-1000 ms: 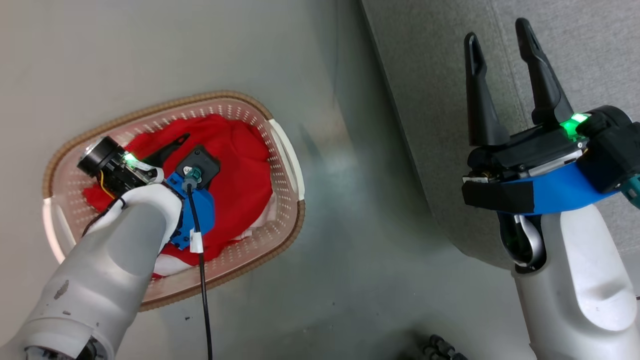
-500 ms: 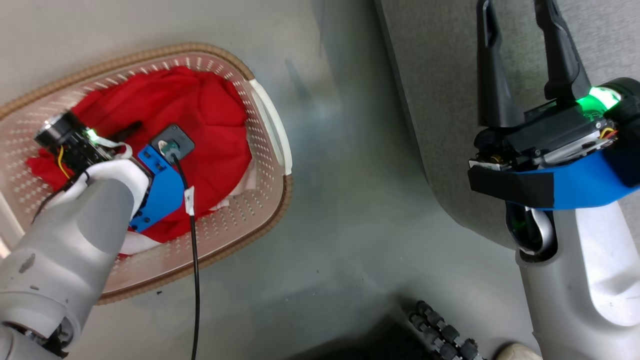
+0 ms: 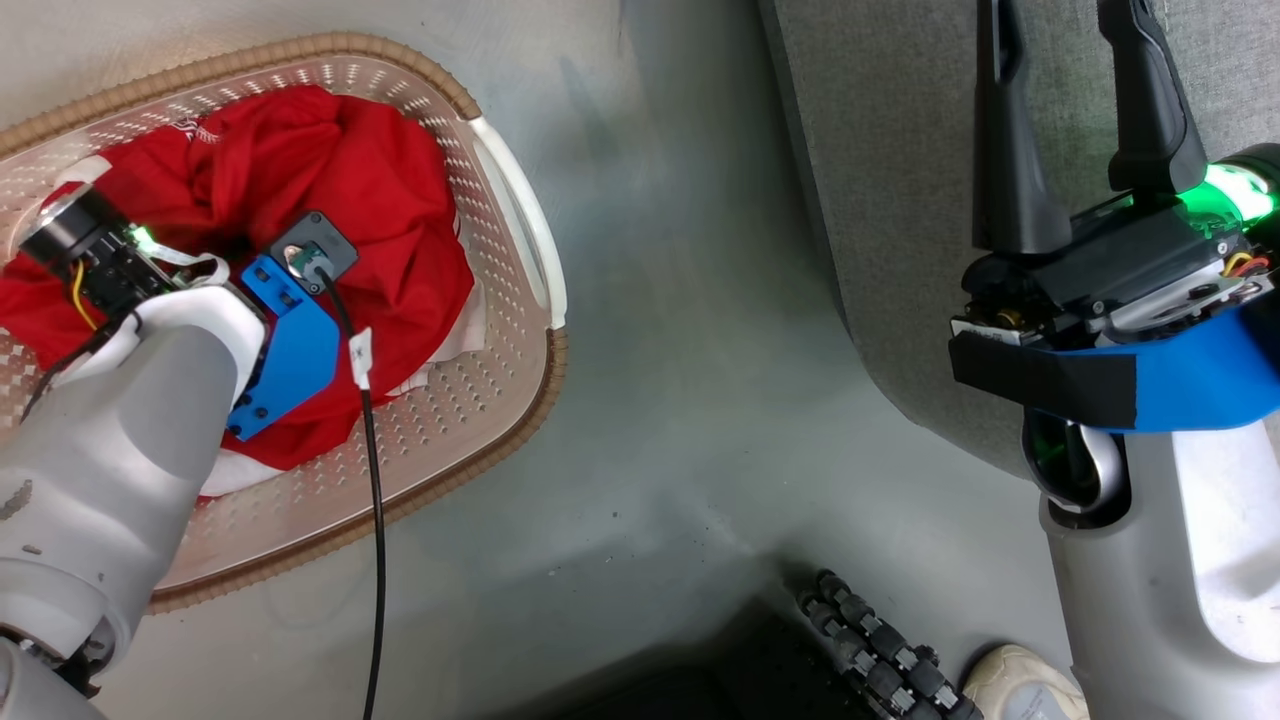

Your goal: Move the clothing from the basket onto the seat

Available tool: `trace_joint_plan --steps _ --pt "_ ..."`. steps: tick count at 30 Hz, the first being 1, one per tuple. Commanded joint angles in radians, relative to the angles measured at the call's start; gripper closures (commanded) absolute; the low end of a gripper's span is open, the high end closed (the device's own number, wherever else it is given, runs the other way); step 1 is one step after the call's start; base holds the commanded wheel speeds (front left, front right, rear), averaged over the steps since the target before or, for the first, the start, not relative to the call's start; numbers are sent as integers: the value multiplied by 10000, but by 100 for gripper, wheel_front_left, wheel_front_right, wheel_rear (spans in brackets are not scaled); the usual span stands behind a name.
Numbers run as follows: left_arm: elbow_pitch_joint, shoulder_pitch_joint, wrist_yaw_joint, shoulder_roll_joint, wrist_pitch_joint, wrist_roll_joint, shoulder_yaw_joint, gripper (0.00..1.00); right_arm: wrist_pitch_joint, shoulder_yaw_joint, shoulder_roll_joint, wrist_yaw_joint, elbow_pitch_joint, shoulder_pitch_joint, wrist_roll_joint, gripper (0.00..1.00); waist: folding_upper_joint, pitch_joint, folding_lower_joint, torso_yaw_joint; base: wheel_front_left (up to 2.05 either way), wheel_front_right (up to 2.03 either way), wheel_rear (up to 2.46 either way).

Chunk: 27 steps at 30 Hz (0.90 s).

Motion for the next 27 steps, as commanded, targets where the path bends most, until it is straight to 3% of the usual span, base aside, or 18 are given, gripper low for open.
trace_joint_plan --steps 1,14,27 --pt "-21 -161 -6 -7 -56 -46 -63 100 -31 -30 -13 1 -26 9 1 0 1 -32 -1 32 0 0 0" --pt "-184 327 -6 -552 -1291 -718 -337 100 -31 -175 -13 1 368 234 -397 0 1 -1332 -1 746 0 0 0" --pt "-188 1224 -6 -1493 -2776 -1418 -306 100 -31 -451 -15 1 798 1020 -978 0 1 -3330 -1 1623 0 0 0"
